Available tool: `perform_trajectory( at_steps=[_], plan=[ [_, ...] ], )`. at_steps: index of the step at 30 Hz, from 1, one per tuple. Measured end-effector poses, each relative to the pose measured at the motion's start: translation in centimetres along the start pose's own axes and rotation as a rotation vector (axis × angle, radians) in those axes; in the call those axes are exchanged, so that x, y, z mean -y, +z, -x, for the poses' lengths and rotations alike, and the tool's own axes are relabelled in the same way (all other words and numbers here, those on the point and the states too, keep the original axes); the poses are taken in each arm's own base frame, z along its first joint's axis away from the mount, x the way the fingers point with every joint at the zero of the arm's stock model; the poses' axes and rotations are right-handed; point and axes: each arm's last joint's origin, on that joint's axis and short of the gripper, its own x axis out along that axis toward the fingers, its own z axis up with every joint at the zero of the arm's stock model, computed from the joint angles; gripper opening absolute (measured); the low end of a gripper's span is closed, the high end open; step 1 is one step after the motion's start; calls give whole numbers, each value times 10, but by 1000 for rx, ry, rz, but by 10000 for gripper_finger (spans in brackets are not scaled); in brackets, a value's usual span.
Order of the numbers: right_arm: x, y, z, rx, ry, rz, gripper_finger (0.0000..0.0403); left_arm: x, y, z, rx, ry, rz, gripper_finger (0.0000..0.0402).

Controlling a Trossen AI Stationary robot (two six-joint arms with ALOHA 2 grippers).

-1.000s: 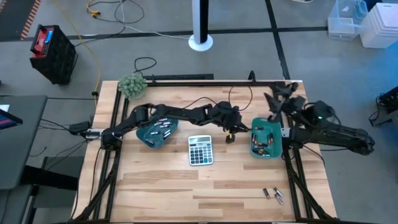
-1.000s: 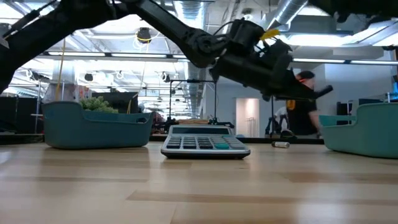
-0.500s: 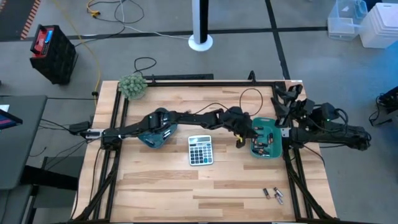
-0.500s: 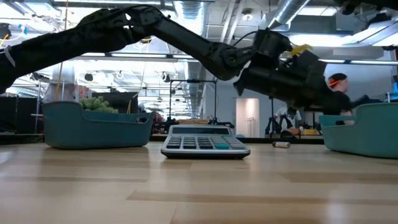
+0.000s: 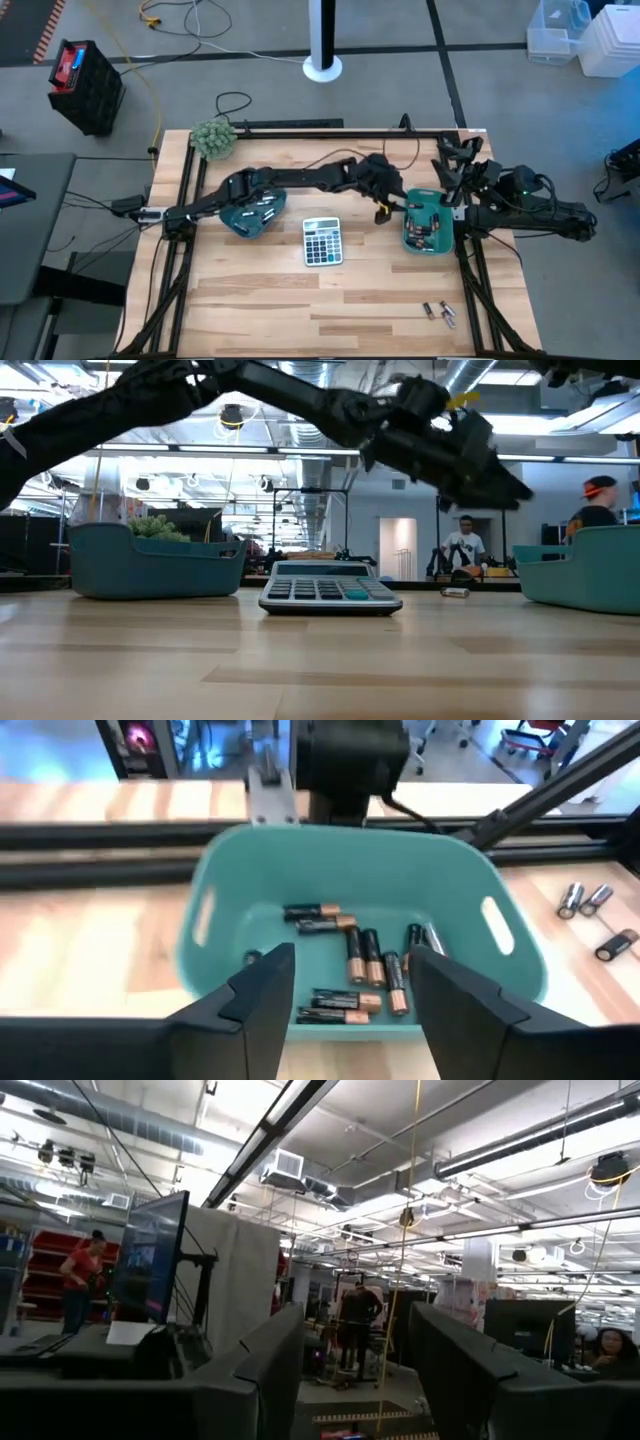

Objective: Sort batteries
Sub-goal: Put the brown/black battery into the green bin

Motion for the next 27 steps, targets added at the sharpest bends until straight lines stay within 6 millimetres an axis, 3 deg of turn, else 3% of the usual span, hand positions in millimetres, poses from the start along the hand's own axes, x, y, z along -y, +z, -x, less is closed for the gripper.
perform_trajectory(
  at_steps=[6, 11, 15, 19, 27],
  plan=[
    [-2, 8, -6, -34, 41, -6, 198, -2, 33, 42, 38, 30, -73, 163],
    [-12, 12, -18, -129, 147, 7, 198, -9, 37, 88, 33, 153, -82, 139],
    [-25, 8, -25, -305, 278, 38, 198, -2, 25, 127, 109, 221, -78, 123],
    [-38, 1, -27, -501, 374, 19, 198, 11, 0, 158, 173, 307, -60, 113],
    [-67, -3, -35, -892, 471, -138, 205, 27, -34, 188, 211, 353, -4, 111]
  ],
)
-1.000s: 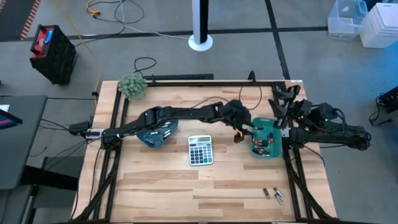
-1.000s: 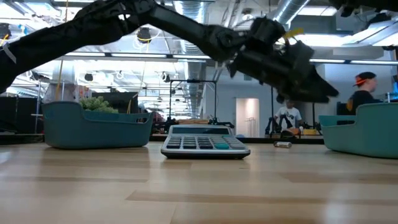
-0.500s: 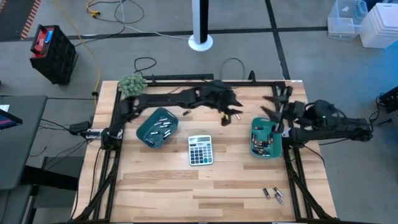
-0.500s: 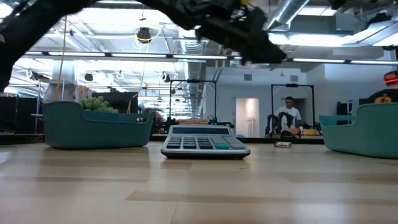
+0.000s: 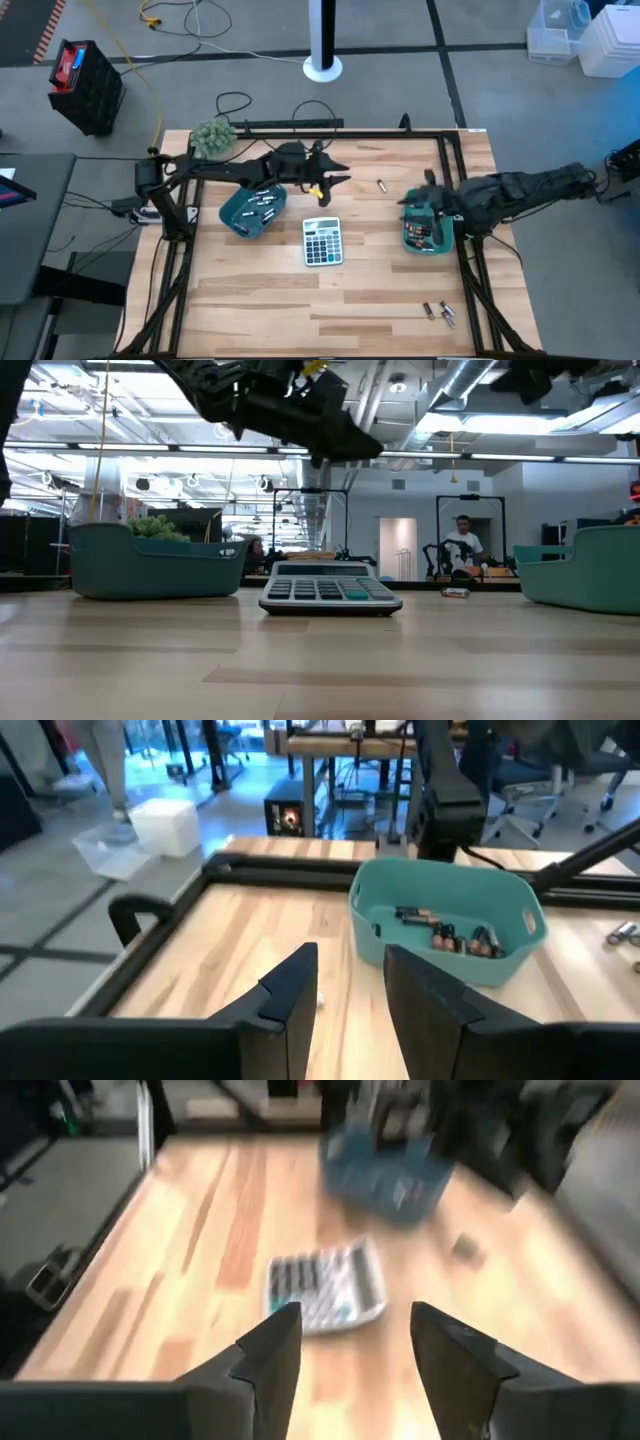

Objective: Sort batteries
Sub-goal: Put the brown/black battery into the green bin

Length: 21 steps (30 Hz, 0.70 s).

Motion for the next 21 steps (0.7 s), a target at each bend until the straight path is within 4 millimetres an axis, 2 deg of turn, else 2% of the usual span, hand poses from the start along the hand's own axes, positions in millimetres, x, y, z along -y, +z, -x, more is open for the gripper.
perform_trajectory(
  at_steps=[5, 11, 15, 21],
  plan=[
    [-30, 2, -31, -289, 48, -116, 231, 9, -3, 1, -22, -33, 21, 111],
    [-87, 0, -64, -584, 39, -177, 239, 30, 1, 3, -20, -93, -7, 111],
    [-128, -2, -75, -687, 12, -228, 239, 36, 17, 13, 26, -107, -28, 111],
    [-186, -25, -76, -826, -79, -328, 239, 55, 34, 32, 34, -157, -97, 111]
  ],
)
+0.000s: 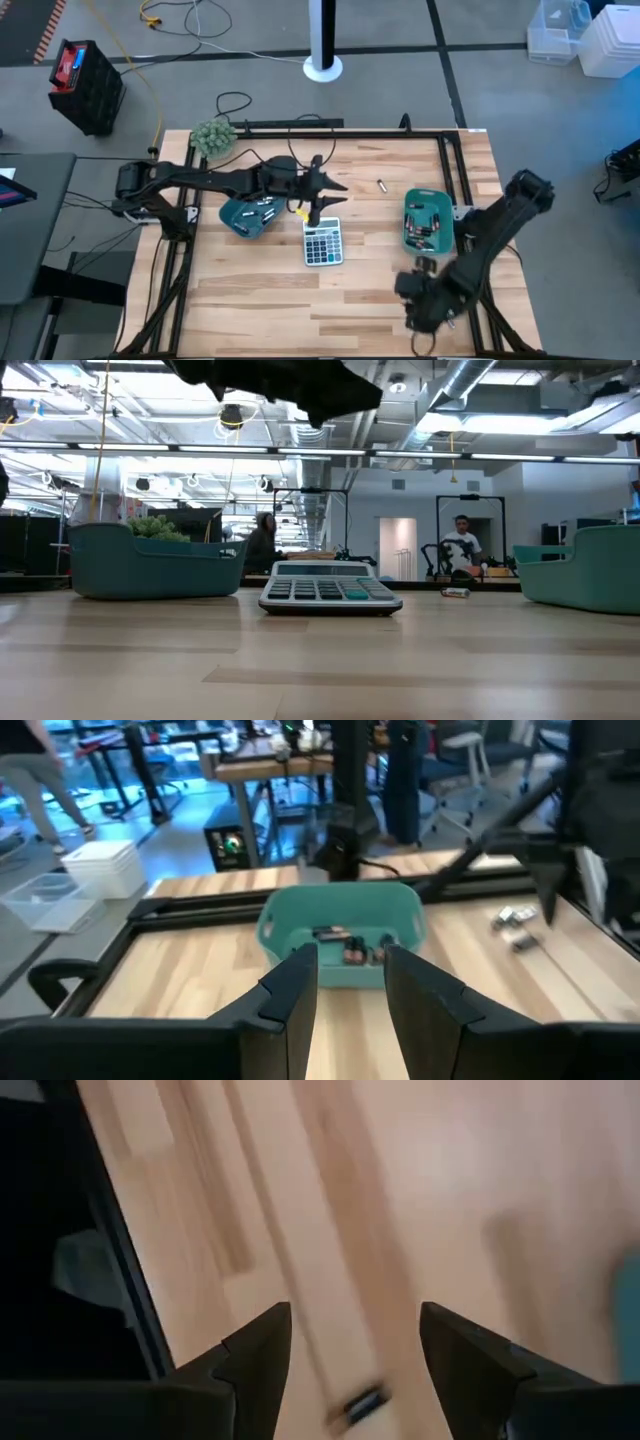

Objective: Sort batteries
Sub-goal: Put the brown/black battery into the green bin

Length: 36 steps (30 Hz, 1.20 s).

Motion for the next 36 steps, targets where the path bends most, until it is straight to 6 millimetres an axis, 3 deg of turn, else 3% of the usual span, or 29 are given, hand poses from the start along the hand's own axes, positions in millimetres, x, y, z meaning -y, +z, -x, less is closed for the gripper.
perform_trajectory(
  at_steps=[5, 12, 17, 24, 36],
  plan=[
    [-25, -35, -8, -48, -53, -128, 239, 18, 7, 10, -50, -49, -37, 111],
    [-40, -90, -23, -65, -149, -306, 239, 53, 10, 15, -96, -103, -98, 111],
    [-46, -116, -39, -52, -220, -408, 239, 74, 11, 17, -114, -39, -177, 111],
    [-48, -125, -64, -24, -303, -441, 239, 74, 19, 30, -133, 9, -178, 111],
    [-40, -110, -72, 26, -335, -496, 240, 73, 18, 30, -154, 20, -182, 111]
  ],
)
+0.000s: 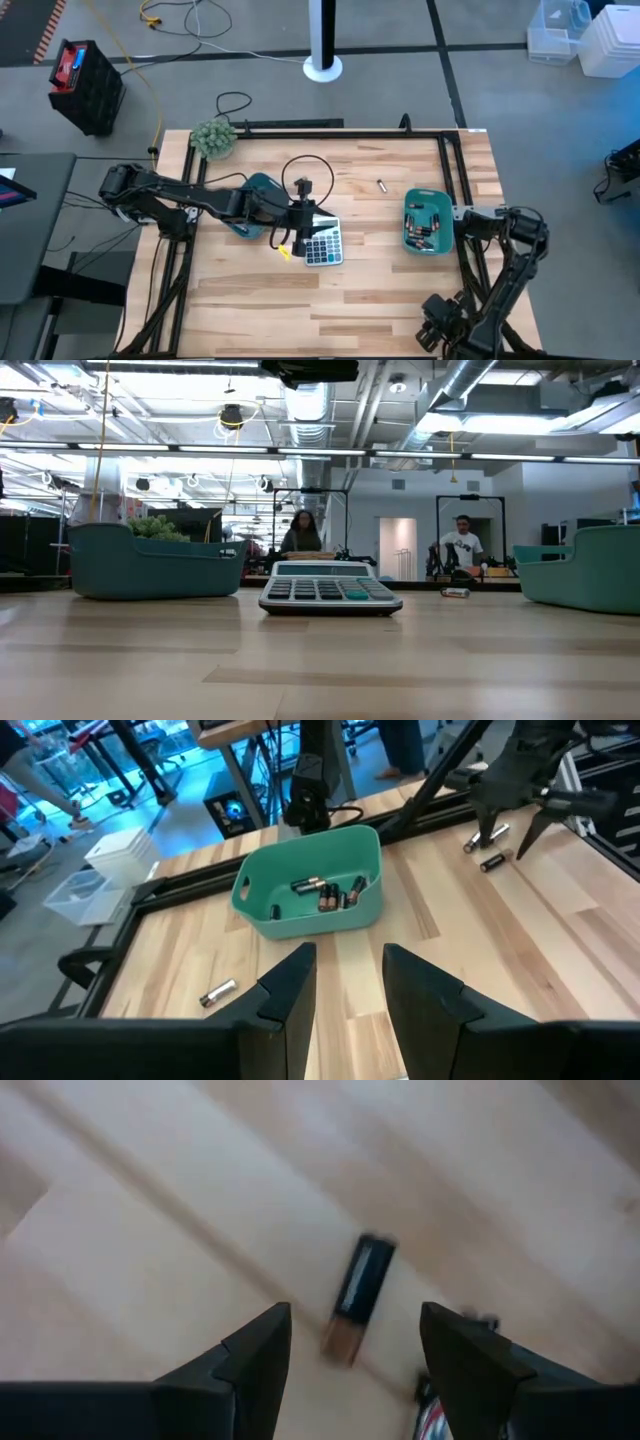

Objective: Sort batteries
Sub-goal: Put the brown/black battery into the green bin

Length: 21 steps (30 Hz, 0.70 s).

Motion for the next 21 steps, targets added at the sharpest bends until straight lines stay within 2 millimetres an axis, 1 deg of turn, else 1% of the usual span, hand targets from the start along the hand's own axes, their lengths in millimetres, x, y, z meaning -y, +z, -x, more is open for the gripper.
perform_trajectory(
  at_steps=[4, 7, 13, 17, 19, 21],
  plan=[
    [0, 6, -10, -1, -11, -11, 240, 0, 0, 0, 0, 0, 0, 111],
    [1, 8, -14, -9, -32, -16, 241, 0, 0, 0, -1, 0, -1, 111],
    [2, 6, -22, -49, 6, -29, 240, 0, -1, 0, -8, -2, -3, 111],
    [2, 6, -23, -53, 6, -30, 239, 1, -3, 0, -23, -6, -6, 111],
    [1, 7, -24, -55, 6, -24, 232, 1, -3, 0, -29, -8, -7, 111],
    [0, 7, -24, -61, 12, -6, 215, 1, -3, 0, -31, -8, -7, 111]
  ],
)
